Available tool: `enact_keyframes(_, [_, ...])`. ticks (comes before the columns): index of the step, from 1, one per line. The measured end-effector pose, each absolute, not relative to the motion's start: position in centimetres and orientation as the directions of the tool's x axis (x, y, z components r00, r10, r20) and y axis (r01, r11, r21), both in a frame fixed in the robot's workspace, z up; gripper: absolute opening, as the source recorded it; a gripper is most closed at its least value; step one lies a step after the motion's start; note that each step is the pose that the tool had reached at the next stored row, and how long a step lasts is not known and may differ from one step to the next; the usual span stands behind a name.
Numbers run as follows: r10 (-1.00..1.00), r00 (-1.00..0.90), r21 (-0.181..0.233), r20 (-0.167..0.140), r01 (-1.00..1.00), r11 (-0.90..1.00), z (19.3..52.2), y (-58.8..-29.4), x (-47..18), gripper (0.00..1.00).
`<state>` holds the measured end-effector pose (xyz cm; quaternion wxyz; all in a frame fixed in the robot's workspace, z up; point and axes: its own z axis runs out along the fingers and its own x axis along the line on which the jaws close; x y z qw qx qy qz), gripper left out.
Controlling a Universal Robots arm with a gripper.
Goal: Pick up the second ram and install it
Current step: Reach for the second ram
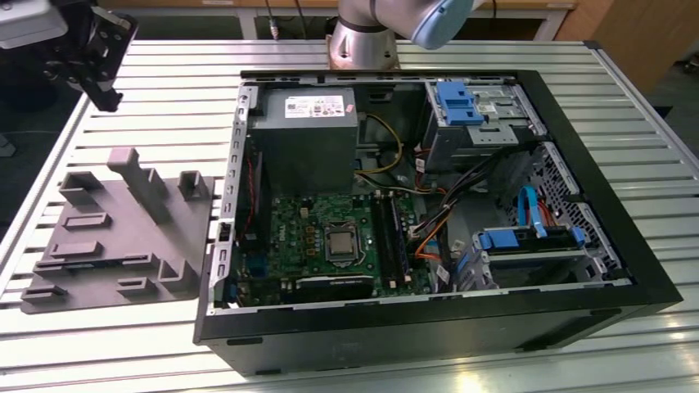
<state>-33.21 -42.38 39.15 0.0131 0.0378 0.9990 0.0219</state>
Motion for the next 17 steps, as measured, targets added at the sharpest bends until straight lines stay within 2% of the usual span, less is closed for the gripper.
enact_keyframes(17, [0.076,-0.997,0.045,-0.024,0.075,0.996,39.13,-42.85,-33.86,0.11])
